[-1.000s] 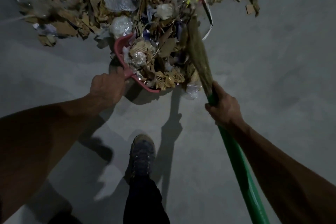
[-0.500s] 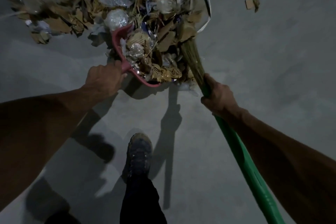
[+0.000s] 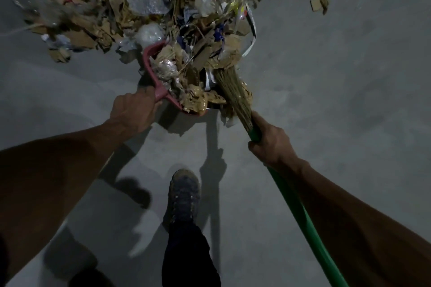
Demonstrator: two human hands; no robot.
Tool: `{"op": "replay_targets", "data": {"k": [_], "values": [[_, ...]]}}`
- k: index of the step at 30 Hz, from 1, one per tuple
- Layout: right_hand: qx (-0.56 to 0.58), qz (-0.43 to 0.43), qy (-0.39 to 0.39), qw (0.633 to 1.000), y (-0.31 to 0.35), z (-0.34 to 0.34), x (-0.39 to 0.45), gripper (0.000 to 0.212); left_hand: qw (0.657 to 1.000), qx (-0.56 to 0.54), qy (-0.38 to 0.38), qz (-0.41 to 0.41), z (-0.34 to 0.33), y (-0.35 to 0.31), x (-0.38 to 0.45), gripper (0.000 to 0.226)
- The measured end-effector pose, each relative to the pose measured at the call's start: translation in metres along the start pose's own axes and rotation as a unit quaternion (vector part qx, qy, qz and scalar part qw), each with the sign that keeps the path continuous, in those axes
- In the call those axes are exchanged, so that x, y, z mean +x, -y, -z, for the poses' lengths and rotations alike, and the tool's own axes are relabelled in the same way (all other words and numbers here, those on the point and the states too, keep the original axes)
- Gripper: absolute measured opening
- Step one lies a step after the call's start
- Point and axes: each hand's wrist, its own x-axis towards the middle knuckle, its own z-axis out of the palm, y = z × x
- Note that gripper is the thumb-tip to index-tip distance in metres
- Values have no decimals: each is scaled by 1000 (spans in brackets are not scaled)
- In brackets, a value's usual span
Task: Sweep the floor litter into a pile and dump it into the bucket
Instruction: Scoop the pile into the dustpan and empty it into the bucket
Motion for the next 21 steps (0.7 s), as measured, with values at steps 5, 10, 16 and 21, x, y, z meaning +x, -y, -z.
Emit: {"op": "replay_targets", "data": {"k": [5,10,16,21], "values": [[18,5,-3,1000,20,-14,-23,80,998,-59,-14,-4,12,7,-21,34],[19,0,-19,1000,43,-23,-79,84,998,-55,-24,-5,39,23,-66,34],[4,2,-48,999,94,-15,-167,83,993,-105,-43,15,90,34,-147,31],[-13,4,-71,997,155,-4,-261,82,986,-156,-52,33,149,51,-231,34]]}}
